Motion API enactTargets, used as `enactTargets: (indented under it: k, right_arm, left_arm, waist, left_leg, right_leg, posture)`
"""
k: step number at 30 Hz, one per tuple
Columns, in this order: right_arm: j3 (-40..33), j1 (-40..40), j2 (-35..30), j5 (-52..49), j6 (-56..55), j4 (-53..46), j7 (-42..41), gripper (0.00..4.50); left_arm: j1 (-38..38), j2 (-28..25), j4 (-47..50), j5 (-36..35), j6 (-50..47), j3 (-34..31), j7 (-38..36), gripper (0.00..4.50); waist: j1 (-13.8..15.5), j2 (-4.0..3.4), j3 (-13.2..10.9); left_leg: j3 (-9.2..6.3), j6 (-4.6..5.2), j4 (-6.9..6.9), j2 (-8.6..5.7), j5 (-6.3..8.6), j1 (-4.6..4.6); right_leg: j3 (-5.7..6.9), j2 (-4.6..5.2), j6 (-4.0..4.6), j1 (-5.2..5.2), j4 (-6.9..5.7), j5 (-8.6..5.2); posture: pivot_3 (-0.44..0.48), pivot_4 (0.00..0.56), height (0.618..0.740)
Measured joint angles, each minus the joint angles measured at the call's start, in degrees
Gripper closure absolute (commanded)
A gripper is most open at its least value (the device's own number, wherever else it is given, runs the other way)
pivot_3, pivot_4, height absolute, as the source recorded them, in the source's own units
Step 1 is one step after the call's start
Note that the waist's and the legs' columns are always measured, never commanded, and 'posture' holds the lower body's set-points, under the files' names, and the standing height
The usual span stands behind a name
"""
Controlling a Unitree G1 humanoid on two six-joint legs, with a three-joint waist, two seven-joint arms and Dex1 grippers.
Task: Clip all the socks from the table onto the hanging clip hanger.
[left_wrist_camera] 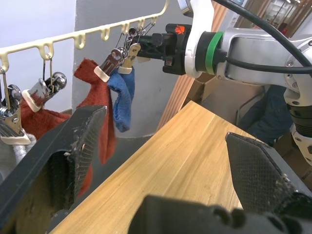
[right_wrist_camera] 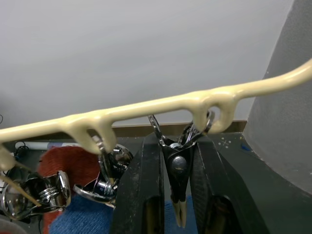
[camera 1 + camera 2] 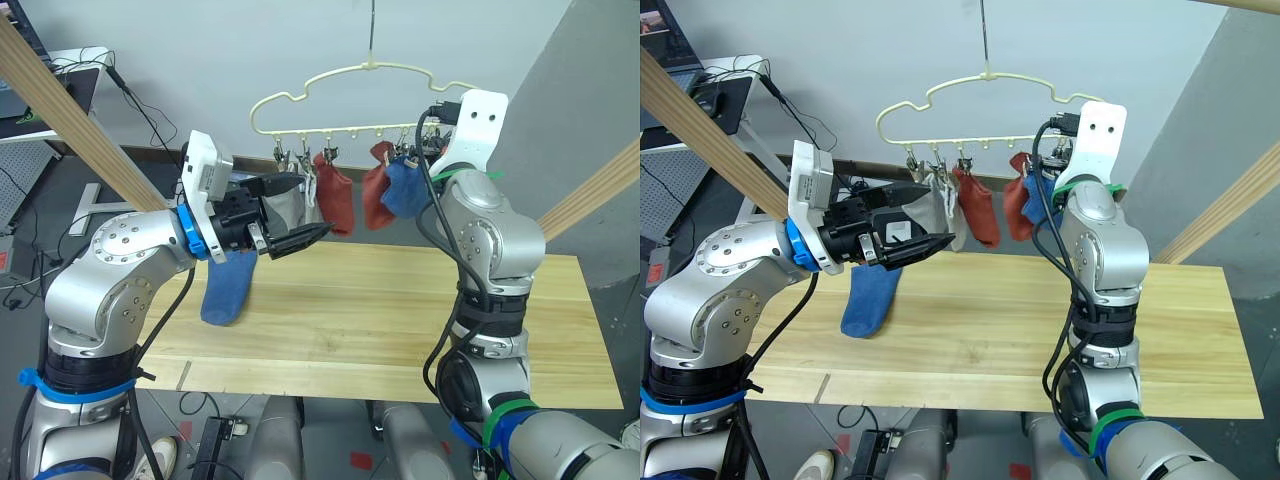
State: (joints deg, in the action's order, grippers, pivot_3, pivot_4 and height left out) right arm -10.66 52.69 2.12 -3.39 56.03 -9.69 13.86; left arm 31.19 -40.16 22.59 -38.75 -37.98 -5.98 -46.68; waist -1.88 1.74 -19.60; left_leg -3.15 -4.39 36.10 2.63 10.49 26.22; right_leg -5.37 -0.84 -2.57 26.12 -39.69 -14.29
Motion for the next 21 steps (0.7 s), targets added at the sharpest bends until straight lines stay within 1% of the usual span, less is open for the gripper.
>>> enactTargets:
  k: [6, 9, 19, 20, 21]
  right_arm:
    - [0.0, 0.0, -0.3, 0.0, -0.4, 0.1, 0.0, 3.84]
    - [0.1, 0.0, -0.4, 0.0, -0.4, 0.1, 0.0, 4.3]
    - [0.2, 0.0, -0.5, 0.0, -0.4, 0.1, 0.0, 4.3]
    - [0.2, 0.0, -0.5, 0.0, -0.4, 0.1, 0.0, 3.62]
    - [0.2, 0.0, -0.5, 0.0, -0.4, 0.1, 0.0, 3.29]
  left_arm:
    - [0.0, 0.0, 0.0, 0.0, 0.1, 0.0, 0.0, 0.0]
    - [-0.1, 0.0, 0.0, 0.0, 0.2, 0.0, 0.0, 0.0]
    - [-0.1, 0.0, 0.0, 0.0, 0.8, 0.0, 0.1, 0.0]
    - [-0.1, 0.0, 0.0, 0.0, 0.8, 0.0, 0.1, 0.0]
    - [-0.1, 0.0, 0.0, 0.0, 0.8, 0.0, 0.1, 0.0]
  waist:
    - [0.0, 0.0, 0.0]
    - [0.0, 0.0, 0.0]
    - [0.0, 0.0, 0.0]
    - [0.0, 0.0, 0.0]
    - [0.0, 0.0, 0.0]
  left_leg:
    - [0.0, 0.0, 0.0, 0.0, 0.0, 0.0]
    - [0.0, 0.0, 0.0, 0.0, 0.0, 0.0]
    - [0.0, 0.0, 0.0, 0.0, 0.0, -0.01]
    - [0.0, 0.0, 0.0, 0.0, 0.0, -0.01]
    - [0.0, 0.0, 0.0, 0.0, 0.0, -0.01]
  right_leg:
    - [0.0, 0.0, 0.0, 0.0, -0.01, 0.0]
    - [0.0, 0.0, 0.0, 0.0, -0.02, 0.0]
    - [0.0, 0.0, 0.0, 0.0, -0.04, 0.0]
    - [0.0, 0.0, 0.0, 0.0, -0.04, 0.0]
    - [0.0, 0.0, 0.0, 0.0, -0.04, 0.0]
  posture:
    - [0.063, 0.28, 0.74]
    - [0.062, 0.28, 0.74]
    - [0.056, 0.281, 0.74]
    - [0.056, 0.281, 0.74]
    - [0.056, 0.279, 0.74]
